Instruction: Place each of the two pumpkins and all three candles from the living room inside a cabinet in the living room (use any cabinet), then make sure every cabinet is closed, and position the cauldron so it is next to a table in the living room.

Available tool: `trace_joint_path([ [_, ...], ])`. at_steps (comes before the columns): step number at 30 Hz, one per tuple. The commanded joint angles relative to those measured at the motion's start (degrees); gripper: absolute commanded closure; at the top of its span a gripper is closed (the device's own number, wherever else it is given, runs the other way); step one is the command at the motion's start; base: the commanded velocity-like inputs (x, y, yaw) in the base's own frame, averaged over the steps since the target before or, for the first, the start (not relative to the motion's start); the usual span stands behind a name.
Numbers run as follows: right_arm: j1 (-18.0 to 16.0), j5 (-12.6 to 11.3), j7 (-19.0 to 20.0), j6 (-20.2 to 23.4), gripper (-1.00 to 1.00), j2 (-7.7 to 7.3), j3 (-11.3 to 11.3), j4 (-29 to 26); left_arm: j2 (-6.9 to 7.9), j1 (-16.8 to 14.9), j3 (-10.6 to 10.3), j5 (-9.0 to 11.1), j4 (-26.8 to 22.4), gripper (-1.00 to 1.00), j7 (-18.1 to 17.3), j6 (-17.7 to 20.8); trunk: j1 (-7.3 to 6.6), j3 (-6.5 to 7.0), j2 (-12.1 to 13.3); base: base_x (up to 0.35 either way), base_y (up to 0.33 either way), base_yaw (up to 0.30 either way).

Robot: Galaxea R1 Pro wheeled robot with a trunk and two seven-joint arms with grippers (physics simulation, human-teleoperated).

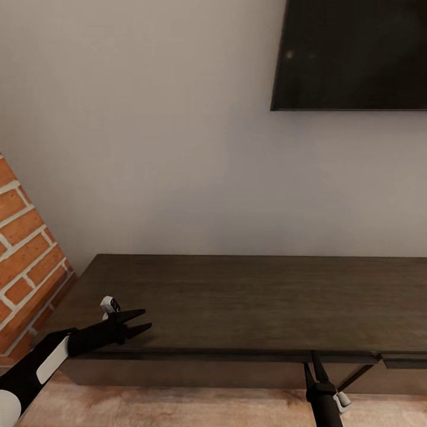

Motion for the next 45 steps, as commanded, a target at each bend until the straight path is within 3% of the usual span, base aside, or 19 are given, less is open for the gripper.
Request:
trace_joint_path([
  [1, -1.1, -0.4, 0.1, -0.5, 1.00, -0.07, 0.6, 0.0, 0.06, -0.1, -0.3, 0.3, 0.0, -1.00, -0.1, 0.6, -0.01, -0.04, 0.0, 0.000, 0.000, 0.000],
  [45, -1.1, -0.3, 0.1, -0.5, 1.00, -0.07, 0.6, 0.0, 0.06, -0.1, -0.3, 0.3, 0.0, -1.00, -0.1, 0.5, -0.01, -0.04, 0.0, -0.024, 0.000, 0.000],
])
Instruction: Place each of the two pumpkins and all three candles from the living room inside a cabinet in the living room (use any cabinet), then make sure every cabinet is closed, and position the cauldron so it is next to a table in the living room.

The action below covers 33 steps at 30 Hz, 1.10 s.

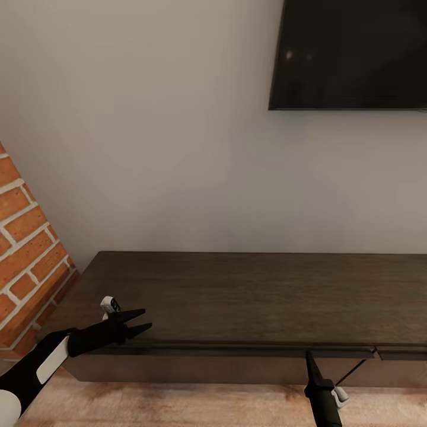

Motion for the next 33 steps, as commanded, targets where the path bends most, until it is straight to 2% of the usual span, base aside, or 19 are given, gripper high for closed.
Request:
trace_joint_path([
  [1, -0.1, -0.5, 0.5, -0.5, 1.00, -0.08, 0.4, -0.1, 0.07, 0.0, -0.3, 0.3, 0.0, -1.00, -0.1, 0.6, -0.02, -0.04, 0.0, 0.000, 0.000, 0.000],
  [17, -0.1, -0.5, 0.5, -0.5, 1.00, -0.08, 0.4, -0.1, 0.07, 0.0, -0.3, 0.3, 0.0, -1.00, -0.1, 0.6, -0.02, -0.04, 0.0, -0.012, 0.000, 0.000],
  [33, -0.1, -0.5, 0.5, -0.4, 1.00, -0.08, 0.3, -0.1, -0.28, 0.0, -0.3, 0.3, 0.0, -1.00, 0.0, 0.5, -0.02, -0.04, 0.0, -0.300, 0.000, 0.000],
])
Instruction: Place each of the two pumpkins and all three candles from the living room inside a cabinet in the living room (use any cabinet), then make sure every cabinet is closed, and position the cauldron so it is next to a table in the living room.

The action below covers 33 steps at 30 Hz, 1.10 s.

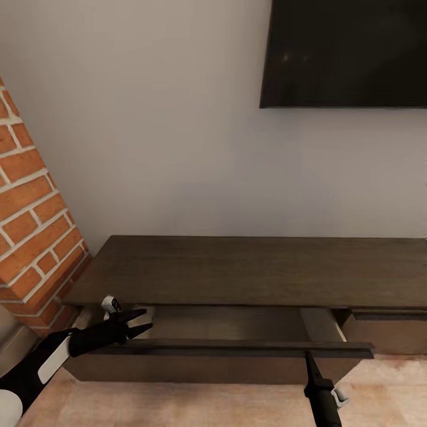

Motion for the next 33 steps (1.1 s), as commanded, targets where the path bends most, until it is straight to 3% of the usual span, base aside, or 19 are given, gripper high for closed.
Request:
trace_joint_path([
  [1, -0.1, -0.5, 0.6, -0.6, 1.00, -0.08, 0.2, -0.1, 0.07, 0.0, -0.3, 0.3, 0.0, -1.00, -0.1, 0.6, -0.06, -0.04, 0.0, -0.330, 0.000, 0.000],
  [8, -0.1, -0.5, 0.6, -0.6, 1.00, -0.08, 0.2, -0.1, 0.07, 0.0, -0.3, 0.3, 0.0, -1.00, -0.1, 0.6, -0.06, -0.04, 0.0, -0.255, 0.000, 0.000],
  [33, -0.1, -0.5, 0.6, -0.6, 1.00, -0.08, 0.2, -0.1, 0.07, 0.0, -0.3, 0.3, 0.0, -1.00, -0.1, 0.5, -0.06, -0.04, 0.0, -0.084, 0.000, 0.000],
])
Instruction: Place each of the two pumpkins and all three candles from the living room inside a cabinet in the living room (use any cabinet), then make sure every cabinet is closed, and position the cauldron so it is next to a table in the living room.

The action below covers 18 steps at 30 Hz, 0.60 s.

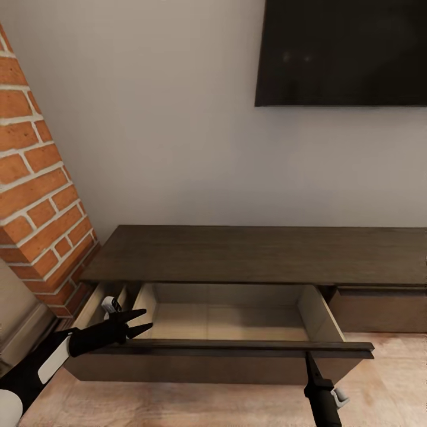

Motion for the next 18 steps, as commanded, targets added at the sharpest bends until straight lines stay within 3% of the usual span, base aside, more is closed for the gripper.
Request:
trace_joint_path([
  [1, -0.1, -0.6, 0.6, -0.5, 1.00, -0.09, 0.2, -0.1, 0.07, 0.0, -0.3, 0.3, 0.0, -1.00, -0.1, 0.6, -0.03, -0.04, 0.0, -0.123, 0.000, 0.000],
  [18, -0.1, -0.6, 0.6, -0.5, 1.00, -0.09, 0.2, -0.1, 0.07, 0.0, -0.3, 0.3, 0.0, -1.00, -0.1, 0.6, -0.03, -0.04, 0.0, -0.095, 0.000, 0.000],
])
